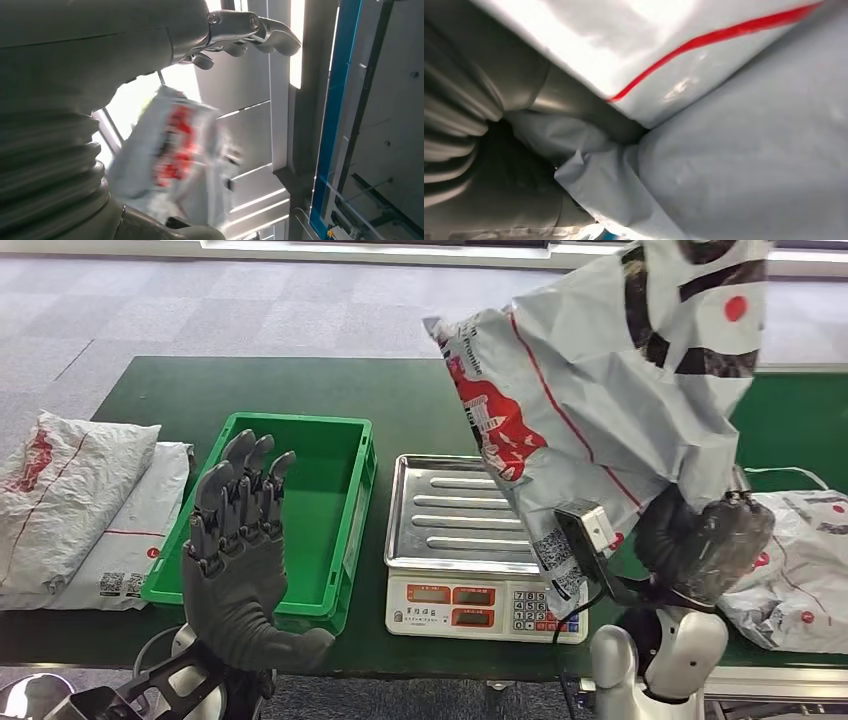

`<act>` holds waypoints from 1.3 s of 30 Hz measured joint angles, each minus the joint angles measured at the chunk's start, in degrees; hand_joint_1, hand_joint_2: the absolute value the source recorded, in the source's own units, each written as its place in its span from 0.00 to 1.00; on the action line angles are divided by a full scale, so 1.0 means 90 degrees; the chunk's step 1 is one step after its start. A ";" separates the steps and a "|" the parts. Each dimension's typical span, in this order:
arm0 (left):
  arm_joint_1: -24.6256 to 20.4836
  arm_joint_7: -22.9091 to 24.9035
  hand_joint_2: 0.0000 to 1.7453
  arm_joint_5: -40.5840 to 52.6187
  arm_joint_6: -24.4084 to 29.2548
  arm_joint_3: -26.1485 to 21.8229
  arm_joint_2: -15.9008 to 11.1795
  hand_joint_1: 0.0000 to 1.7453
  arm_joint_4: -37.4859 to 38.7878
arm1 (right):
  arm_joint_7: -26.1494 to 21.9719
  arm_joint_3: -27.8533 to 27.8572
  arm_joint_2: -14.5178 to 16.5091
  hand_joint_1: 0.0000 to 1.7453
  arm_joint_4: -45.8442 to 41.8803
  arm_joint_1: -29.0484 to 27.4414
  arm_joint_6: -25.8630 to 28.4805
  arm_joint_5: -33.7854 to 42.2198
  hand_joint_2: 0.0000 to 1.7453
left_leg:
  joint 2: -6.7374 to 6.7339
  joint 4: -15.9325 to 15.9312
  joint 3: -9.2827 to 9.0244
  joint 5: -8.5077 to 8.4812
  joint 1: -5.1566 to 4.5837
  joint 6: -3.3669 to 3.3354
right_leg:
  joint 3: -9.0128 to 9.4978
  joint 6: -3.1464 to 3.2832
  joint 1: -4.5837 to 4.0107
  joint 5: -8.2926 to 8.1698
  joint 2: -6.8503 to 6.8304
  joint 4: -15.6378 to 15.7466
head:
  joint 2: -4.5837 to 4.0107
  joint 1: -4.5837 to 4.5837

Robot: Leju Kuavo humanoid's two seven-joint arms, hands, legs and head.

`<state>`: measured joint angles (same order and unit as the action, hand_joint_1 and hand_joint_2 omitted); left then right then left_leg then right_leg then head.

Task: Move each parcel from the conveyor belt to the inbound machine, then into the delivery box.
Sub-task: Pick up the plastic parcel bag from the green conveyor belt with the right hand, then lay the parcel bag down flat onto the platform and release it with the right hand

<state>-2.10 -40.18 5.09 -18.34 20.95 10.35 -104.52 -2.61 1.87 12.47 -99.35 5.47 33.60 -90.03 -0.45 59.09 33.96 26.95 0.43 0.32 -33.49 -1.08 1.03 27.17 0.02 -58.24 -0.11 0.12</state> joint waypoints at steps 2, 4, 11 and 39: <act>-0.0013 0.0000 1.00 0.0000 0.0003 0.0005 -0.0013 0.00 0.0014 | 0.0449 -0.0456 -0.0185 1.00 0.0422 0.0124 -0.0154 0.0000 1.00 | 0.0008 0.0000 0.0002 -0.0006 0.0000 0.0002 | 0.0000 0.0001 0.0000 -0.0002 -0.0008 0.0000 | 0.0000 -0.0001; -0.0020 0.0001 1.00 -0.0001 0.0008 0.0010 -0.0023 0.00 0.0028 | 0.0686 -0.0832 -0.0327 1.00 0.0757 0.0227 -0.0250 0.0000 1.00 | 0.0010 0.0000 0.0002 -0.0009 0.0000 0.0006 | -0.0001 0.0003 0.0000 -0.0003 -0.0008 0.0000 | 0.0000 0.0000; -0.0051 0.0001 1.00 -0.0005 0.0083 0.0042 -0.0054 0.00 0.0049 | 0.0975 -0.1564 -0.0417 1.00 0.1625 0.0389 -0.0580 0.0002 1.00 | 0.0014 0.0000 0.0006 -0.0008 0.0000 0.0009 | -0.0005 0.0004 0.0000 -0.0002 -0.0008 0.0000 | 0.0000 -0.0001; -0.0004 0.0001 1.00 -0.0007 0.0112 0.0142 -0.0118 0.00 0.0114 | 0.3256 -0.2127 -0.0926 1.00 0.2553 0.0546 -0.2226 0.0001 1.00 | 0.0014 0.0000 0.0009 -0.0007 -0.0001 0.0009 | -0.0008 0.0003 0.0000 -0.0002 -0.0008 0.0000 | 0.0000 -0.0001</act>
<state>-2.14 -40.17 5.03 -17.33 22.23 9.29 -103.49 26.70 -17.27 4.14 -76.37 10.38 13.56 -90.02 -0.32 59.09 34.04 26.88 0.42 0.40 -33.55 -1.05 1.03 27.16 -0.05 -58.24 -0.11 0.11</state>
